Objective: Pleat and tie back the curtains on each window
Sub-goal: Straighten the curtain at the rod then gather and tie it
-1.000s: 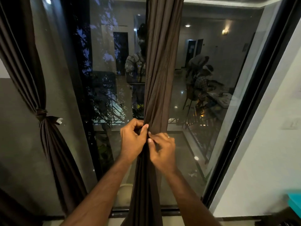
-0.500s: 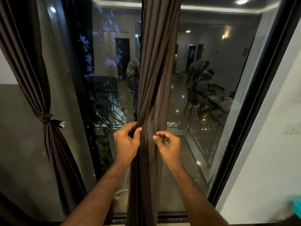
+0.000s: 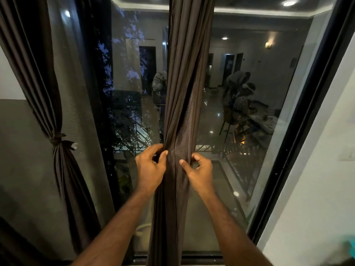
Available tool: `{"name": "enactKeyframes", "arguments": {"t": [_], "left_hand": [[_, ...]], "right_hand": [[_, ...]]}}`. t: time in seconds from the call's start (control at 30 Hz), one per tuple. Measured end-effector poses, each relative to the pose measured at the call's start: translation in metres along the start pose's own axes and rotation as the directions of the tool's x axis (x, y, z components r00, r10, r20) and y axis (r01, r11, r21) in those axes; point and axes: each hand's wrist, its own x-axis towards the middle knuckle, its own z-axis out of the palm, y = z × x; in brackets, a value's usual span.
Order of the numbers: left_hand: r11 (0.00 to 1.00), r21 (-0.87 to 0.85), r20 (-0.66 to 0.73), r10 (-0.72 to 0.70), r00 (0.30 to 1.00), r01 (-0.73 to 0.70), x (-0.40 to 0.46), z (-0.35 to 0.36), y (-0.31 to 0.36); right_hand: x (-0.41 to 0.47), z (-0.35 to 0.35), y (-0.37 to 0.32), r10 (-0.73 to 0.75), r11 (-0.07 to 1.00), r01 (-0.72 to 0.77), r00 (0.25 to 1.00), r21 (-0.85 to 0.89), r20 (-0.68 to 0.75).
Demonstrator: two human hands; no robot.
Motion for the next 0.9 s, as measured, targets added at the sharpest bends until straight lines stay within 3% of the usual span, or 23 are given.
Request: {"name": "enactKeyframes", "arguments": {"t": [0.2, 0.27, 0.33, 0.43, 0.53, 0.73, 0.9], "left_hand": [[1.0, 0.029, 0.009, 0.003, 1.0, -0.003, 0.001, 0.003, -0.003], [1.0, 0.026, -0.004, 0.012, 1.0, -0.011, 0.001, 0.006, -0.002], [1.0, 0.021, -0.005, 0.018, 1.0, -0.017, 0.0, 0.008, 0.0], [1.0, 0.005, -0.002, 0.021, 1.0, -0.021, -0.001, 0.011, 0.002], [0.999, -0.044, 0.017, -0.002, 1.0, 0.002, -0.002, 0.011, 0.002], [0.95, -0.262, 0.166, -0.127, 0.978, 0.168, 0.002, 0.004, 0.0], [0.942, -0.293, 0.207, -0.102, 0.973, 0.161, 0.003, 0.002, 0.004]], "right_hand": [[0.0, 0.003, -0.005, 0.034, 0.994, -0.026, 0.997, 0.107, -0.074], [-0.002, 0.006, -0.011, 0.021, 0.999, -0.015, 0.975, 0.03, -0.222], [-0.01, 0.012, -0.013, -0.107, 0.989, 0.07, 0.943, -0.127, -0.315], [-0.026, 0.026, -0.018, -0.297, 0.916, 0.198, 0.92, -0.35, -0.257], [-0.033, 0.037, -0.016, -0.393, 0.836, 0.281, 0.906, -0.472, -0.158], [-0.032, 0.037, -0.01, -0.418, 0.824, 0.316, 0.899, -0.47, -0.128], [-0.031, 0.035, -0.005, -0.465, 0.767, 0.388, 0.885, -0.51, -0.027]]}}
